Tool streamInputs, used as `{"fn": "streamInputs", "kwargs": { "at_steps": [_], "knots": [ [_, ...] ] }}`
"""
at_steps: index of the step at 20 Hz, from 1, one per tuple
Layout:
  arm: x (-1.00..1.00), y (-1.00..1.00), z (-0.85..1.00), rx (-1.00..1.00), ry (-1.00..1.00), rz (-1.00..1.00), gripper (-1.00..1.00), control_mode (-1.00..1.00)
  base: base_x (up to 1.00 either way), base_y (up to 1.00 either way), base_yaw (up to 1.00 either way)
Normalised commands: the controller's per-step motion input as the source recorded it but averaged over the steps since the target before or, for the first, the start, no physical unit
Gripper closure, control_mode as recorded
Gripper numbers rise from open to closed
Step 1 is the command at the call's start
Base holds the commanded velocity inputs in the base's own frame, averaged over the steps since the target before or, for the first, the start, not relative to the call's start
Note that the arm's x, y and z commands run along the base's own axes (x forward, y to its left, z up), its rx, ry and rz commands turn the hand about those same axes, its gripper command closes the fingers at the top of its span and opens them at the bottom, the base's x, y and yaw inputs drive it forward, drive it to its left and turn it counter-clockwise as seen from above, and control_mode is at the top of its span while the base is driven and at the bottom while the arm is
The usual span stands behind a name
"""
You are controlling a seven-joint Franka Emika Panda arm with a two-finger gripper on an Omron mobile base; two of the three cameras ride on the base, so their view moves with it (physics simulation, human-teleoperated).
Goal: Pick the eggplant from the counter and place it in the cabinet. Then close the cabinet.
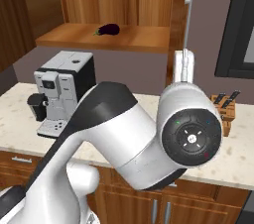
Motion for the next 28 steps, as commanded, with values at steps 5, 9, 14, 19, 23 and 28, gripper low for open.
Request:
{"fn": "streamInputs", "kwargs": {
  "at_steps": [5,9,14,19,23,28],
  "knots": [
    [0.8,-0.06,-0.08,0.3,-0.17,0.01,-1.0,-1.0,0.0,0.0,0.0],
    [0.69,-0.2,0.0,0.29,-0.13,0.0,-1.0,-1.0,0.0,0.0,0.0],
    [0.62,-0.22,0.0,0.28,-0.09,0.02,-1.0,-1.0,0.0,0.0,0.0],
    [0.5,-0.07,0.07,0.26,-0.08,0.07,-1.0,-1.0,0.0,0.0,0.0],
    [-0.05,0.0,0.38,0.17,-0.14,0.15,-1.0,-1.0,0.0,0.0,0.0],
    [-0.39,0.46,0.48,0.03,-0.11,0.18,-1.0,-1.0,0.0,0.0,0.0]
  ]
}}
